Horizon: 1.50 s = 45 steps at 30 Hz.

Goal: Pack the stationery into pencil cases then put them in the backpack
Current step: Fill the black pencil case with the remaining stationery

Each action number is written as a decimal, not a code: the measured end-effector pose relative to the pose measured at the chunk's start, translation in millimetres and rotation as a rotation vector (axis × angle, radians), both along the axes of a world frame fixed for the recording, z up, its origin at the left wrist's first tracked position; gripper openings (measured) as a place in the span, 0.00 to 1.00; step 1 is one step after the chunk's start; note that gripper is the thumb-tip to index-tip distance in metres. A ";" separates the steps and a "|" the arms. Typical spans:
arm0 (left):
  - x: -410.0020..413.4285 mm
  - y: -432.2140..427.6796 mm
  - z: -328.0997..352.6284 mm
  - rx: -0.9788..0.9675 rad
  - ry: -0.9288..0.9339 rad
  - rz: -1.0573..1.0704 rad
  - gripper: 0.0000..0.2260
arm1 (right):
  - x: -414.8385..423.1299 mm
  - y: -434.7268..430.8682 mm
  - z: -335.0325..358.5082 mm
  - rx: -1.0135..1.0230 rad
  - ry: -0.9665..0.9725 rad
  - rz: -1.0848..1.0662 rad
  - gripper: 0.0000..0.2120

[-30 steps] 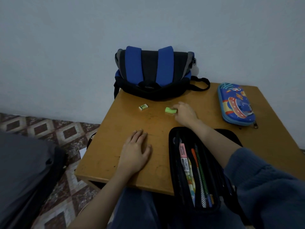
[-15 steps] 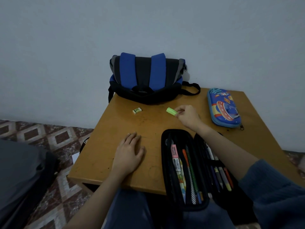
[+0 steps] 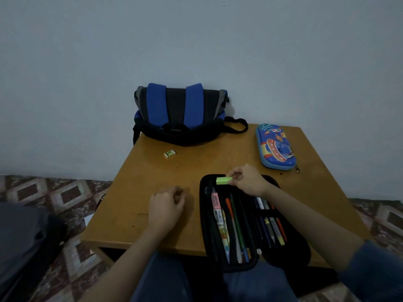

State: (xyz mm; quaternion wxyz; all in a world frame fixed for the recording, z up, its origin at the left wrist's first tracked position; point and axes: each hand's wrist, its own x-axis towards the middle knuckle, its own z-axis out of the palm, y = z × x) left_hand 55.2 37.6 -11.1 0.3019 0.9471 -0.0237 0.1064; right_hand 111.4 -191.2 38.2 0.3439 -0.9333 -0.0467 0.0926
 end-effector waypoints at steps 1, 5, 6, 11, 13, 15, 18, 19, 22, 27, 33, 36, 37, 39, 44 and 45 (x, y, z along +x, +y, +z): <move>-3.3 -9.8 3.2 -0.038 0.003 -0.014 0.07 | -1.1 0.4 -0.5 -0.009 0.002 0.004 0.10; -17.9 -45.9 13.6 -0.103 0.088 -0.052 0.12 | -4.4 4.9 0.4 -0.049 -0.024 0.035 0.11; -18.8 -51.5 15.5 -0.101 0.097 -0.047 0.15 | -4.2 6.1 0.6 -0.049 -0.029 0.040 0.11; -16.4 -62.0 24.5 0.037 0.108 -0.031 0.15 | -3.1 10.8 0.9 -0.085 -0.052 0.066 0.11; -14.6 -59.8 26.6 0.051 0.166 -0.028 0.09 | -2.6 11.0 0.9 -0.106 -0.056 0.072 0.11; -14.3 -56.5 28.0 0.010 0.212 -0.018 0.06 | -2.2 10.9 0.5 -0.119 -0.055 0.079 0.10; -15.9 -55.5 30.2 -0.076 0.240 -0.020 0.03 | -2.4 11.4 -1.3 -0.118 -0.039 0.087 0.08; -16.2 -56.0 30.5 -0.097 0.237 -0.026 0.04 | -2.7 12.1 -2.7 -0.104 -0.041 0.086 0.07; -15.6 -57.9 31.1 -0.124 0.212 -0.042 0.06 | -4.1 17.9 -7.9 -0.048 -0.058 0.079 0.07; -14.8 -55.8 30.4 -0.141 0.176 -0.065 0.09 | -9.6 26.3 -16.6 0.045 -0.084 0.045 0.10; -6.2 -44.9 26.6 -0.003 0.045 -0.154 0.10 | -8.2 22.4 -11.0 -0.103 -0.003 0.056 0.16; 0.8 -41.8 24.2 0.126 0.070 -0.271 0.17 | -7.8 22.6 -7.7 -0.145 0.078 0.086 0.16; 2.5 -41.0 23.8 0.162 0.092 -0.303 0.19 | -7.0 22.1 -6.6 -0.142 0.088 0.091 0.15; 3.9 -38.9 22.8 0.230 0.146 -0.349 0.23 | -5.2 21.8 -4.1 -0.147 0.107 0.108 0.13; 2.9 -34.8 18.8 0.325 0.192 -0.381 0.26 | -2.7 21.7 -0.1 -0.202 0.141 0.158 0.11; 2.5 -35.3 18.9 0.325 0.201 -0.377 0.26 | -3.3 21.6 0.6 -0.204 0.150 0.167 0.11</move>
